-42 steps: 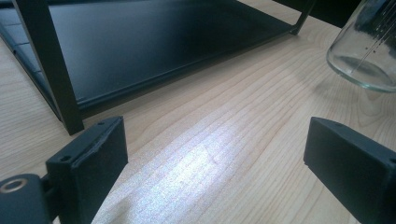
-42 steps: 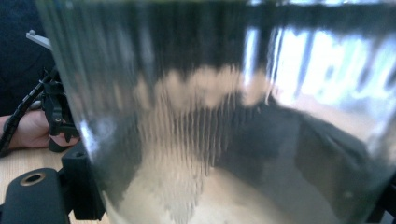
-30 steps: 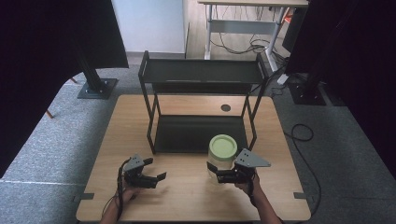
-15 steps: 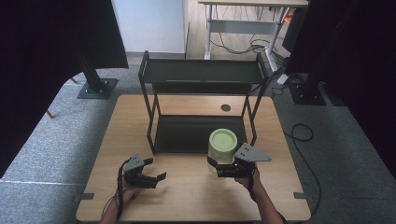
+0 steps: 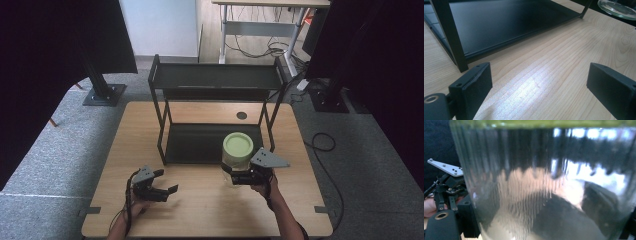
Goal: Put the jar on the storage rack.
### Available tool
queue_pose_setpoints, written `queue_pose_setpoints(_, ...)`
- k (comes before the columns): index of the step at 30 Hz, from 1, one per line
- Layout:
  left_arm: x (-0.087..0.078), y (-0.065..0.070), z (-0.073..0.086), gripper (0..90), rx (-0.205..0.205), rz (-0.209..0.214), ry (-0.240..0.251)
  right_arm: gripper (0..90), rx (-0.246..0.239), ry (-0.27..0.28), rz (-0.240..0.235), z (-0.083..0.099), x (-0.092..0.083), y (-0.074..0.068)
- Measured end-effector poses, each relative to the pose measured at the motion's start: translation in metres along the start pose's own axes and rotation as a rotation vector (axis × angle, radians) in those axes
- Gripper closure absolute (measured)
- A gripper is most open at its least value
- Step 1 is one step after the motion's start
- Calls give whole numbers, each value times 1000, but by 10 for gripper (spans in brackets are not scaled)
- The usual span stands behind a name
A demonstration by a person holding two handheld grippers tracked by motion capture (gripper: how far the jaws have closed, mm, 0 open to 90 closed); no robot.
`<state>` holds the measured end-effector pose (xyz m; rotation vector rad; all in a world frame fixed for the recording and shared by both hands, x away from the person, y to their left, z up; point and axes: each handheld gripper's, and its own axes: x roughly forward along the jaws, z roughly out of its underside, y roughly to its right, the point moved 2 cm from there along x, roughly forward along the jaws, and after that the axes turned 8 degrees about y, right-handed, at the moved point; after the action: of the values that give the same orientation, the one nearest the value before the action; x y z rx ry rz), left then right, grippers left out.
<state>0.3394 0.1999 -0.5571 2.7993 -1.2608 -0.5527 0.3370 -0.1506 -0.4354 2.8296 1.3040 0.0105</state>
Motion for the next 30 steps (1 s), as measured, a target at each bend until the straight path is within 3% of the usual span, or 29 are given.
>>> queue_pose_setpoints(30,0,0,0,60,3,3,-4,110,5,-1,19,-4,16,11)
